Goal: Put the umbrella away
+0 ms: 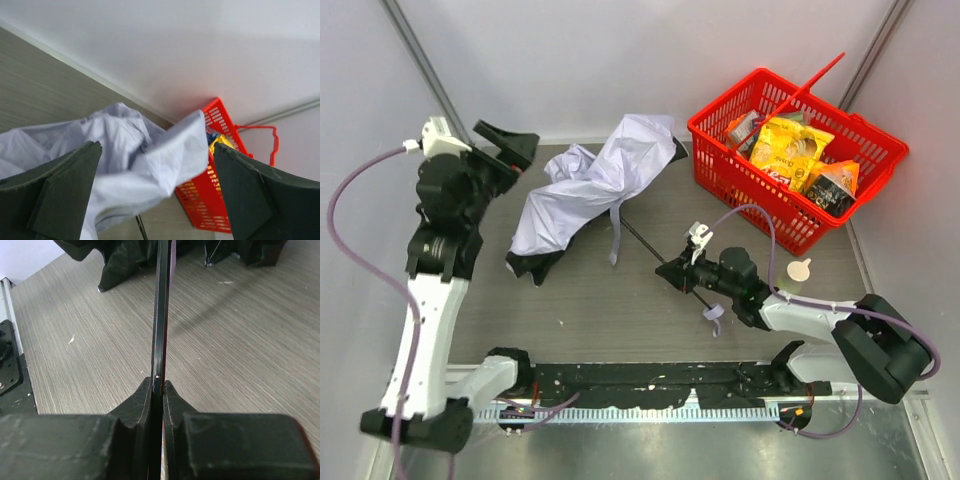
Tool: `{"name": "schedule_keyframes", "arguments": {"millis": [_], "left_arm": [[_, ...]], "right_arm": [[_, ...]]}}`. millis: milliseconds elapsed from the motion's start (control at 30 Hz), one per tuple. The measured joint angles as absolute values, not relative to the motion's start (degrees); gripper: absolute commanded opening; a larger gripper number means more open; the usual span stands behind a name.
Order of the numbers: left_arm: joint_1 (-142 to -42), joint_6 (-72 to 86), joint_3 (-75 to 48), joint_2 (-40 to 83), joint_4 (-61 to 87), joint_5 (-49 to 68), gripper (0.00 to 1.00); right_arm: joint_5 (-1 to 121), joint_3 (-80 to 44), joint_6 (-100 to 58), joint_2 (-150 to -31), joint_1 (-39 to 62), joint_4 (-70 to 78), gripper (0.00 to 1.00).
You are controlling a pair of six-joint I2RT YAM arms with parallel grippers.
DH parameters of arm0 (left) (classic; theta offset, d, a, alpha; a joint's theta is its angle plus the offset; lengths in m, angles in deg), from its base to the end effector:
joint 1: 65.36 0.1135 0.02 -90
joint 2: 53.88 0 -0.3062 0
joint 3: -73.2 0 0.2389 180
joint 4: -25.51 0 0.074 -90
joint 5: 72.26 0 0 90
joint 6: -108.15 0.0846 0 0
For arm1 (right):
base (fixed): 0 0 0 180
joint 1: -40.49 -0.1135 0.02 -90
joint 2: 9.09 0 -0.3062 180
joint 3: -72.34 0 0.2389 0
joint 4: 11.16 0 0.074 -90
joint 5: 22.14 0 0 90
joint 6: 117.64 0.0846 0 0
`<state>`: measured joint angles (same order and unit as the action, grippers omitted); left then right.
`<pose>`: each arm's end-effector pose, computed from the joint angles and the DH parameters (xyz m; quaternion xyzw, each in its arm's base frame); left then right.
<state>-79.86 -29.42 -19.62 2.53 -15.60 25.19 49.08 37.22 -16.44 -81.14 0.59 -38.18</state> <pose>0.1966 -0.0395 0.4974 -0.2511 0.6911 -0.3076 0.6039 0.1884 0.1931 0.2347 -0.2889 0.7057 0.3865 0.5188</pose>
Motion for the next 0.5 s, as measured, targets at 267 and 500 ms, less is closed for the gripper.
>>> {"name": "schedule_keyframes", "arguments": {"millis": [267,500], "left_arm": [[-63.1,-36.1,-12.0,19.5,-1.6,-5.5,1.00],[-63.0,-39.3,-4.4,21.8,14.1,-14.4,1.00]], "right_arm": [[46.4,37.5,-19.0,-77.4,0.6,-38.6,0.01],[45.6,37.3,-20.0,-77.2,0.8,-36.9,0.01]]}}
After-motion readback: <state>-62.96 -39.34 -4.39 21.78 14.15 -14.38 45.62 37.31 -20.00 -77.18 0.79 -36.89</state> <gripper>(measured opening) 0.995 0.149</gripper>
